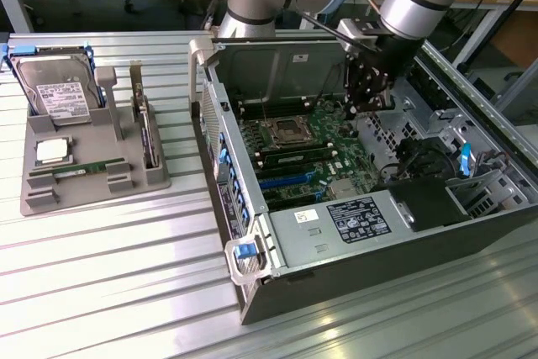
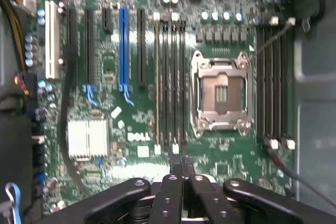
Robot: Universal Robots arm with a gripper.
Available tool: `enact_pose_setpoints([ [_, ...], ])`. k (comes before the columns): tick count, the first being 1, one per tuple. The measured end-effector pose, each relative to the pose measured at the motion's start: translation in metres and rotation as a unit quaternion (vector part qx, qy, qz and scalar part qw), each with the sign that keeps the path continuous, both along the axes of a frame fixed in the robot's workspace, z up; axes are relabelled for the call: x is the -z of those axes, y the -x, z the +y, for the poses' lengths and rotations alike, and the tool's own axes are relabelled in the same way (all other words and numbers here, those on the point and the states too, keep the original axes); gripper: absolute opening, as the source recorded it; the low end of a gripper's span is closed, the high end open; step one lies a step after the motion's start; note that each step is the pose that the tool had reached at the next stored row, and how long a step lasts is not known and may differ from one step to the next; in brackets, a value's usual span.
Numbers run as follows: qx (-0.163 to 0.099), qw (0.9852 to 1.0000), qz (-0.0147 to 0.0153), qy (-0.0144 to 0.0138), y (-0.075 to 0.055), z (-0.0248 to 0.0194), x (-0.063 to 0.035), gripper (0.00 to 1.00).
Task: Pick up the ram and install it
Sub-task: 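Insert the ram into the slot, then press down the ram until it locks into place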
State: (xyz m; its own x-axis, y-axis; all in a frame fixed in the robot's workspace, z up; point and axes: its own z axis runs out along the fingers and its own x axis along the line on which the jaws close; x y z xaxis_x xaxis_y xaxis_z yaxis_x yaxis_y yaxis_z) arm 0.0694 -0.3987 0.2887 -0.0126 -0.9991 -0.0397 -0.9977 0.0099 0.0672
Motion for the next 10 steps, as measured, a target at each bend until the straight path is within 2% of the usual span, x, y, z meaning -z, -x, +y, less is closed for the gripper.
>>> enact_pose_setpoints([
  [1, 0.0, 1.0, 0.0011, -0.0077, -0.016, 0.0, 0.0, 0.11],
  [2, 0.0, 0.9999, 0.0018, -0.0129, -0.025, -0.0001, 0.0, 0.11],
  [3, 0.0, 0.9999, 0.0023, -0.0151, -0.03, -0.0001, 0.0, 0.11],
  [10, 0.0, 0.9999, 0.0023, -0.0151, -0.03, -0.0002, 0.0, 0.11],
])
